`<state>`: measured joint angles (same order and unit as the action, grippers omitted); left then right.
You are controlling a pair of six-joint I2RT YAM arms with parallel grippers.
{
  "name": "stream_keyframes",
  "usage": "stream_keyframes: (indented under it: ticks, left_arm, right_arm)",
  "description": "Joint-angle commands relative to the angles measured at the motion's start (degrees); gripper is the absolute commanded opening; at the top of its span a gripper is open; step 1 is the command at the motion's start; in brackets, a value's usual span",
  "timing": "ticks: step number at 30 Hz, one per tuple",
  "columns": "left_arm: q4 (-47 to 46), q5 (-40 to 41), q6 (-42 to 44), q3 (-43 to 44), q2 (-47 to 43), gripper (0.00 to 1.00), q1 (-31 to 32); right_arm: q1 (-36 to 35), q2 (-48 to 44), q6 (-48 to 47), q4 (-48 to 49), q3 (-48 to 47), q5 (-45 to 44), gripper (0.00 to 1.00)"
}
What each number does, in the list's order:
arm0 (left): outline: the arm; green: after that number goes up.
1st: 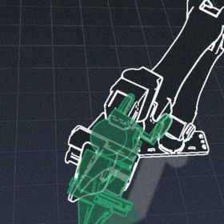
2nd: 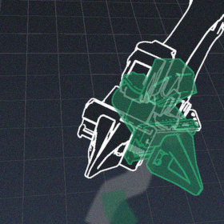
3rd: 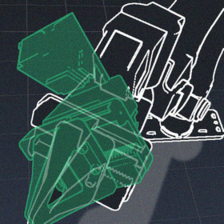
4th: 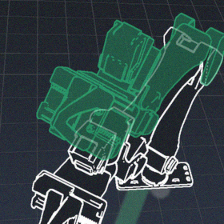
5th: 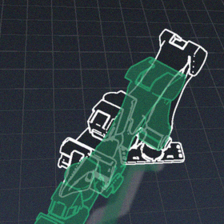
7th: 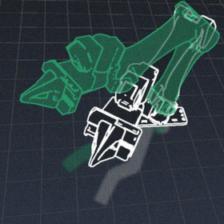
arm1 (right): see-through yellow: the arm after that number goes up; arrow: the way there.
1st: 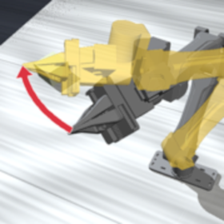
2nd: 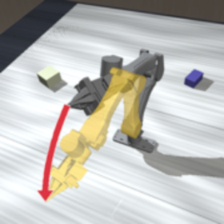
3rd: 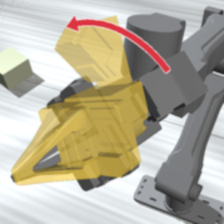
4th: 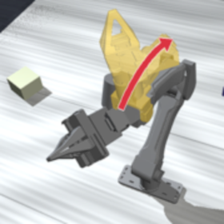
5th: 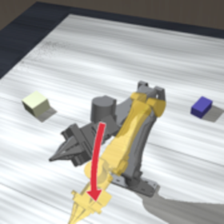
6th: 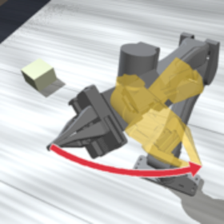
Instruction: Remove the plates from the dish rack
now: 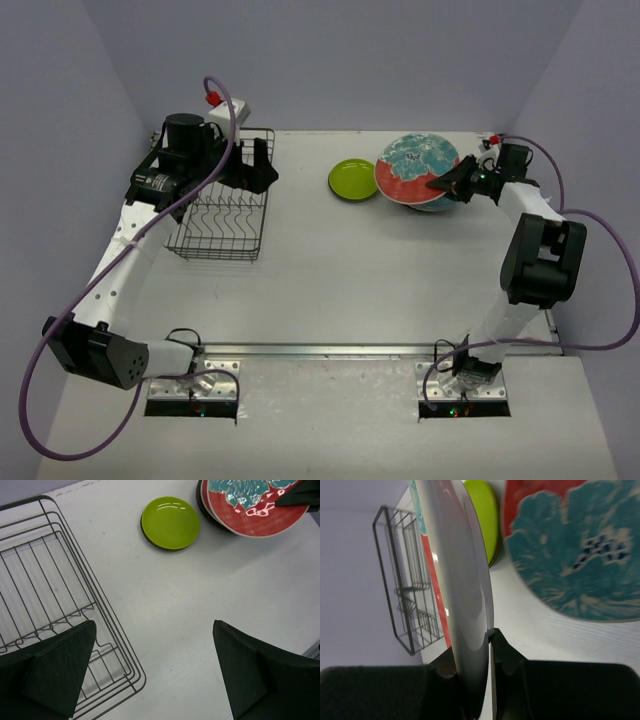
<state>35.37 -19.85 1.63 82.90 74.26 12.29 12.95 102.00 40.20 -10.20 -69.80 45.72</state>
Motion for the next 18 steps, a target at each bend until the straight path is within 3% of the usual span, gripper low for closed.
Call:
stream_keyframes:
  ticks: [1,15,18]
  left_arm:
    - [-2.73,1.45,-0.4,-0.26,-0.26,1.0,-0.34]
    - [-2.59,3.58,0.3,-1.77,-0.69,1.0,-0.34]
    - [-2.59,6.57,0.18,-2.04,-0.76,1.0,-0.34]
  right_arm:
    - [3.2,2.72,5.37,6.11,-7.62,2.66,0.0]
    - [6.03,16.73,12.43,3.35,-14.92,3.77,0.0]
    - [6.33,17.67,14.09,2.72,-15.11,4.27,0.05]
